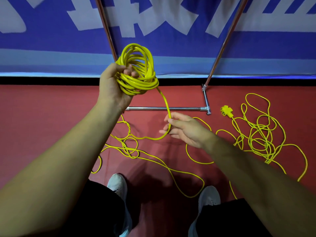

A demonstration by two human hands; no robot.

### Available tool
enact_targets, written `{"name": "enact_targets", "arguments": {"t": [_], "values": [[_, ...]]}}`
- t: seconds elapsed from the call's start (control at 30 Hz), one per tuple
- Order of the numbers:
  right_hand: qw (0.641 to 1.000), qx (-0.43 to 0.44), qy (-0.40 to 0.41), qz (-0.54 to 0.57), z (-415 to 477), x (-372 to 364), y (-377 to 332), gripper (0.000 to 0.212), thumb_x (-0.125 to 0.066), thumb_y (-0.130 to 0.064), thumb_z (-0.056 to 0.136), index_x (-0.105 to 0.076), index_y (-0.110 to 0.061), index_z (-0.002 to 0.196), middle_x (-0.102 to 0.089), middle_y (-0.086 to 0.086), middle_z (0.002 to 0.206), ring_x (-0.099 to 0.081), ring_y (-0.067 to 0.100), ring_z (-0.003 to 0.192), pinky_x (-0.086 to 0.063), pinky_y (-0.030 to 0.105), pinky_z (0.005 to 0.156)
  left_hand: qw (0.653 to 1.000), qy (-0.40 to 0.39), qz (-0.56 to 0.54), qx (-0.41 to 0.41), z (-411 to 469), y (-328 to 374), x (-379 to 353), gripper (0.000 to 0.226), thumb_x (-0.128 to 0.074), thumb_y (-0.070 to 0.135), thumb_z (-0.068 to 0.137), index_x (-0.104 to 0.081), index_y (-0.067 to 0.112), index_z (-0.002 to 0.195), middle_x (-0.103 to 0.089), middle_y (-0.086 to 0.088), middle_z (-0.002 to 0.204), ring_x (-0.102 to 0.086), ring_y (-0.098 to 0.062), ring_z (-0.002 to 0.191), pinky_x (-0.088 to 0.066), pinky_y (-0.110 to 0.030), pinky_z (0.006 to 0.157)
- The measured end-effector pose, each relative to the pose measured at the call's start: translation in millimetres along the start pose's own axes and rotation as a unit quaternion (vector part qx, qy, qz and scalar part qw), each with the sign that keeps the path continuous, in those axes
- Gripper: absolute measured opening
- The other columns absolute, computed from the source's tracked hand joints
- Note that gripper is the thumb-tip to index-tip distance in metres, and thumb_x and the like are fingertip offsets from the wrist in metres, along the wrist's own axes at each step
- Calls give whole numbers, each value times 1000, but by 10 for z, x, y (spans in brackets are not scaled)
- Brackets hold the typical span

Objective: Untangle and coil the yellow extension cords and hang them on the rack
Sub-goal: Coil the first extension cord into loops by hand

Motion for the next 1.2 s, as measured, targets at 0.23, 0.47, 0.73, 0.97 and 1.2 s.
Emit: {"name": "enact_targets", "arguments": {"t": [0.23,0.47,0.73,0.97,1.2], "values": [[998,-7,44,37,-58,-175,-21,11,-46,-12,101,-55,-6,104,-59,13,75,-58,23,61,-49,27,58,927,19,364,-91,-7,-61,10,15,-56,15,85,-55,12,70,-60,-7,63,-55,-22,58,-33,-35,65],[994,-24,-91,62,-186,-424,-2,28,-39,9,95,-51,-5,116,-60,19,74,-68,39,87,-55,35,79,819,60,555,-136,57,132,60,19,-59,18,88,-54,5,74,-55,-17,59,-50,-23,45,-37,-24,44],[980,-11,-130,-147,-323,-586,-359,15,-43,6,95,-50,1,107,-59,17,67,-30,9,33,-28,28,46,596,-8,803,-15,-13,-140,214,28,-62,12,89,-42,10,70,-54,-11,65,-50,-27,61,-35,-34,57],[978,0,-186,-95,-332,-196,-671,44,-51,11,80,-59,3,123,-67,15,82,-64,27,71,-51,30,68,549,-123,824,65,-105,-379,198,35,-66,31,94,-37,18,79,-53,1,71,-51,-16,63,-33,-32,57],[980,20,-175,-88,-334,-25,-725,32,-45,13,90,-56,12,121,-65,14,81,-37,13,54,-30,30,57,713,-184,646,201,-282,-501,95,27,-52,-7,94,-57,7,71,-61,5,49,-53,-3,39,-39,-16,38]]}}
Point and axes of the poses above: each hand's wrist, its own z-axis towards the middle knuckle, its own x-axis out of the back of the hand, y = z × x, the point moved 2 cm from there along z, towards the middle knuckle
